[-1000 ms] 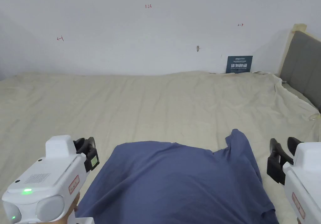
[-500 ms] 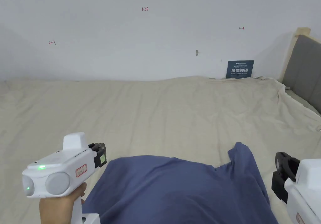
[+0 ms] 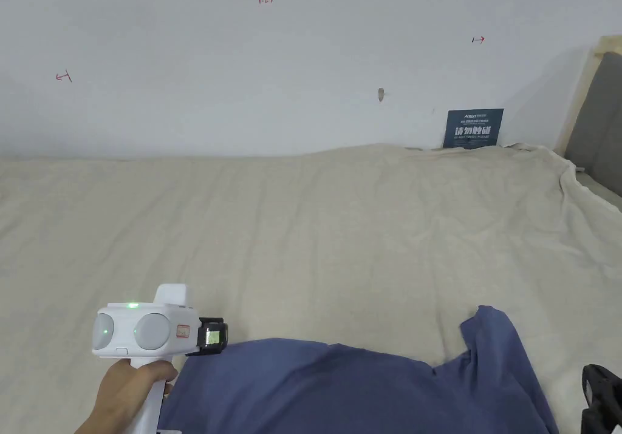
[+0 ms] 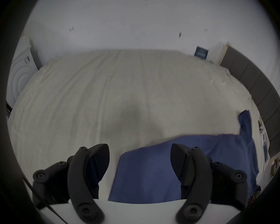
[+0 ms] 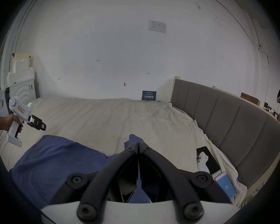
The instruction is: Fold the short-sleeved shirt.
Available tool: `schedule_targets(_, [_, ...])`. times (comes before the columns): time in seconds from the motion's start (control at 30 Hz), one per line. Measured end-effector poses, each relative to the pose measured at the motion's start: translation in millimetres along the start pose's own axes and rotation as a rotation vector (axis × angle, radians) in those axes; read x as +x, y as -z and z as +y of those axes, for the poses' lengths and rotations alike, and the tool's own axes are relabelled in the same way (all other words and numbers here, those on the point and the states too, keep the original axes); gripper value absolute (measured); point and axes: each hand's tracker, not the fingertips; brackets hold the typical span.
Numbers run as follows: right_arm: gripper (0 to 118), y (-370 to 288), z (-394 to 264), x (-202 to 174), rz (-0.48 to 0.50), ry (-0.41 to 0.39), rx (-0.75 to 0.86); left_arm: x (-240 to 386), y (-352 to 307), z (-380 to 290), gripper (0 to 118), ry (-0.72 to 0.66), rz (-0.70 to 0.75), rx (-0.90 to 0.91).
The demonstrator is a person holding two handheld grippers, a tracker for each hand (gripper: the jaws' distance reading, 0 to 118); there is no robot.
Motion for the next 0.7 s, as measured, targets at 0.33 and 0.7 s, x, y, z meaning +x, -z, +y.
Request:
schedule_targets(0.33, [0, 17, -13, 13, -0.03, 0.0, -0.058, 12, 43, -17, 22, 0.048, 0.003, -0.098])
schedule_targets(0.7, [6, 91, -17, 51, 0.018, 0.166, -0.322, 15, -16, -21, 3, 0.007, -0.089, 0.033])
